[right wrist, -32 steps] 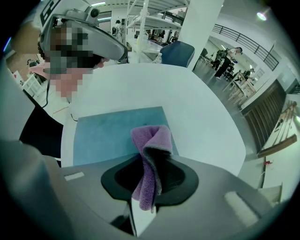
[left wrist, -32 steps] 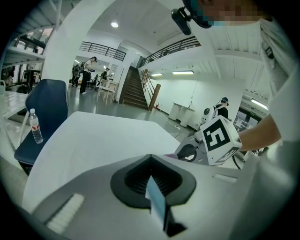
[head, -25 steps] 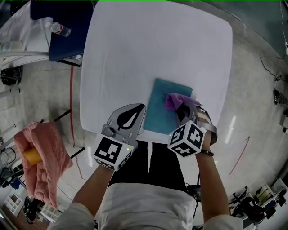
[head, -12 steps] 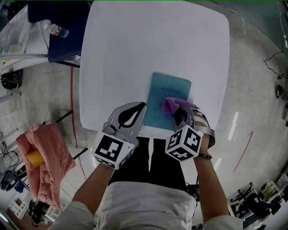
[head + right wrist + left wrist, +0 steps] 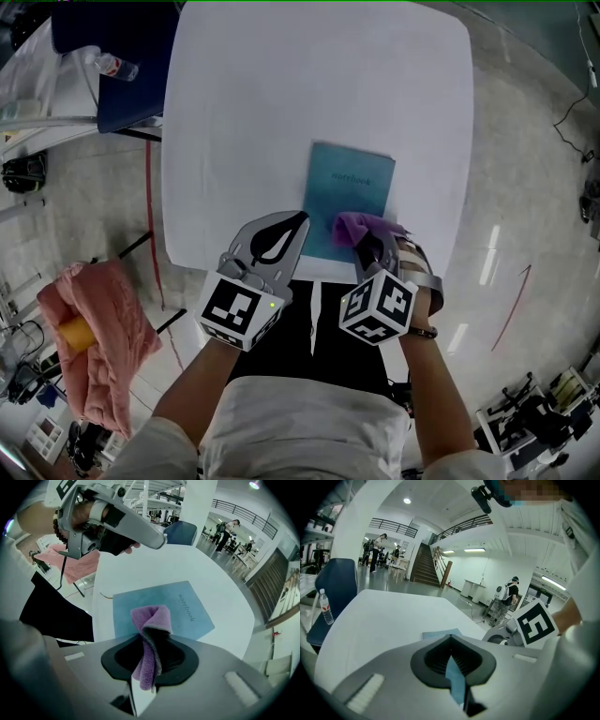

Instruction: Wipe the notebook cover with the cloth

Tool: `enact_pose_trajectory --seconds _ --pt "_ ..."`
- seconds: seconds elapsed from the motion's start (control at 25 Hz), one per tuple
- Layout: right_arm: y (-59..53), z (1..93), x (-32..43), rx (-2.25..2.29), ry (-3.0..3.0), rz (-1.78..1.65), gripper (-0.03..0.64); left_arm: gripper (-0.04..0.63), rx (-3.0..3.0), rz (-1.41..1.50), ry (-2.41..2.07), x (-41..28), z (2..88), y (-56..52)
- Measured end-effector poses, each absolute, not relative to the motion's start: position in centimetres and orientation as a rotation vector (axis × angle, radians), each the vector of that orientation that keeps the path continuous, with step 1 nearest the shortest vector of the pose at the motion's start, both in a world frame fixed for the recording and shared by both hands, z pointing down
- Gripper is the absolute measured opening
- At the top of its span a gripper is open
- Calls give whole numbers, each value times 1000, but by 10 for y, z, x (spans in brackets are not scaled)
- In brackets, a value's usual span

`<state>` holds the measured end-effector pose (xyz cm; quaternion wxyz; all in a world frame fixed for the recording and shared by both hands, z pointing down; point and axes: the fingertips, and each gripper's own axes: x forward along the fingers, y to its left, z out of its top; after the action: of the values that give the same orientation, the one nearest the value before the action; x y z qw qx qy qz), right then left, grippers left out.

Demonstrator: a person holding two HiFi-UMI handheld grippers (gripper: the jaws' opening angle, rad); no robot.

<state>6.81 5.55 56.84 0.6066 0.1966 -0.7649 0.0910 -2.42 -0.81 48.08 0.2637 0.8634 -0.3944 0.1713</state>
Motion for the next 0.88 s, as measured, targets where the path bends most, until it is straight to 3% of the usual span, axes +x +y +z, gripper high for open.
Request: enact_pose_trajectory --seconds 0.88 --pt "105 566 61 384 -1775 282 100 1 2328 464 -1071 -23 481 1"
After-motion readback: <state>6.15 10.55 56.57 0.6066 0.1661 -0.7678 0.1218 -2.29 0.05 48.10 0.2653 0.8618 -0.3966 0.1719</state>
